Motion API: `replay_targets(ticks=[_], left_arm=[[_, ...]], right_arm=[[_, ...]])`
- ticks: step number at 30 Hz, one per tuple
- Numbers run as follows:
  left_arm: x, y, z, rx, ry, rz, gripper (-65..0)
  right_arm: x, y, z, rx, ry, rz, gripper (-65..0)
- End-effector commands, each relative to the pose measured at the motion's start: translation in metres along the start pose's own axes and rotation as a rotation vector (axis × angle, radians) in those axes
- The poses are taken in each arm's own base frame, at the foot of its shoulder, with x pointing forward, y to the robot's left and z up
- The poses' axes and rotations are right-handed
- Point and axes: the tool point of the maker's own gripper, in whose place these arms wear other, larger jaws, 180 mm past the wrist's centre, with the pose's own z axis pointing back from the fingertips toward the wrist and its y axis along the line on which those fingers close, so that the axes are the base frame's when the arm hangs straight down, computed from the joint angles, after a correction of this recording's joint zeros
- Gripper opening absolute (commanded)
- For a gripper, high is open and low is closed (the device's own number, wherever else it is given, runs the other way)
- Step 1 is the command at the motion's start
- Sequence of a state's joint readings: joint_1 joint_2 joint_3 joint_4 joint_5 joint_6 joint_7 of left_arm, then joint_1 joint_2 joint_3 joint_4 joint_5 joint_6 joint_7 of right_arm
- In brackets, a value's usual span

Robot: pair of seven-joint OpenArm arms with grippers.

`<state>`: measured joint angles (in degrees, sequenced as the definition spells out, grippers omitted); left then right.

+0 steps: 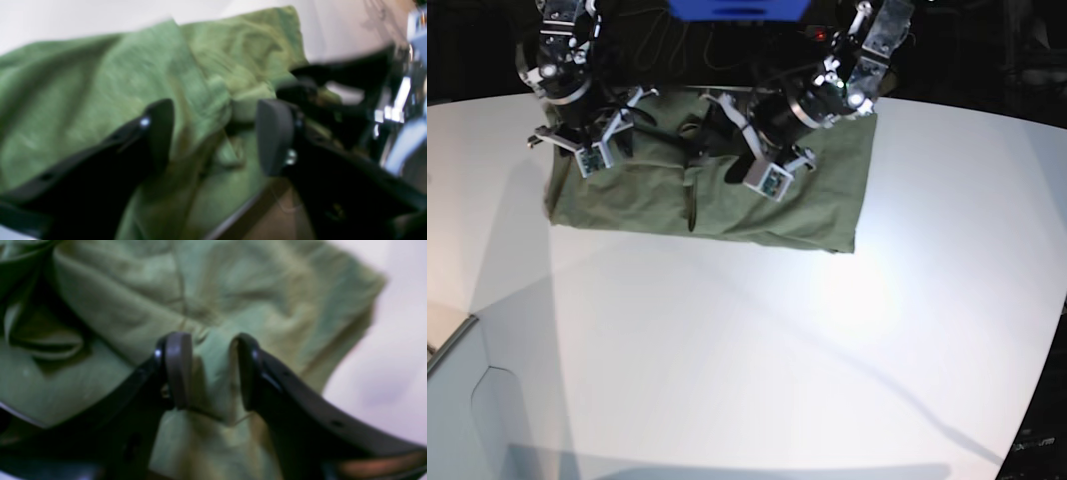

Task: Layout the t-shirt on the table in an organized manner, then fold the t-shirt properly
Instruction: 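Press and smooth the folded t-shirt with both grippers, then release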

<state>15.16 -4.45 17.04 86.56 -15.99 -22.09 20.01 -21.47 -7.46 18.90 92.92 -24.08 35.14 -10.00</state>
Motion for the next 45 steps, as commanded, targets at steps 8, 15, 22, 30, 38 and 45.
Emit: replay_targets(ticks=[8, 15, 22, 30, 38, 45], left_arm=[[0.040, 0.001, 0.031, 0.004, -0.119, -0.071, -22.1], [0.016, 0.064, 0.039, 0.157, -0.061, -0.003, -22.1], [-0.022, 0.009, 0.004, -0.009, 0.051, -0.006, -22.1], [-0.036, -0.050, -0.014, -0.199, 0.124, -0.122, -22.1], [-0.012, 0.008, 0.001, -0.066, 0.077, -0.133, -22.1], [0.022, 0.088, 0.054, 0.157, -0.064, 0.001, -22.1]], right_arm=[[0.039, -0.032, 0.019, -0.099, -0.115, 0.016, -34.3], [0.033, -0.055, 0.029, -0.169, -0.103, -0.002, -34.3], [0.029, -0.076, 0.034, -0.229, -0.096, -0.023, -31.9], [0.013, -0.068, 0.025, -0.199, -0.061, -0.051, -29.7], [-0.007, -0.066, -0.004, -0.166, -0.016, -0.140, -26.5], [-0.029, -0.089, -0.009, -0.222, 0.021, -0.239, -26.5]])
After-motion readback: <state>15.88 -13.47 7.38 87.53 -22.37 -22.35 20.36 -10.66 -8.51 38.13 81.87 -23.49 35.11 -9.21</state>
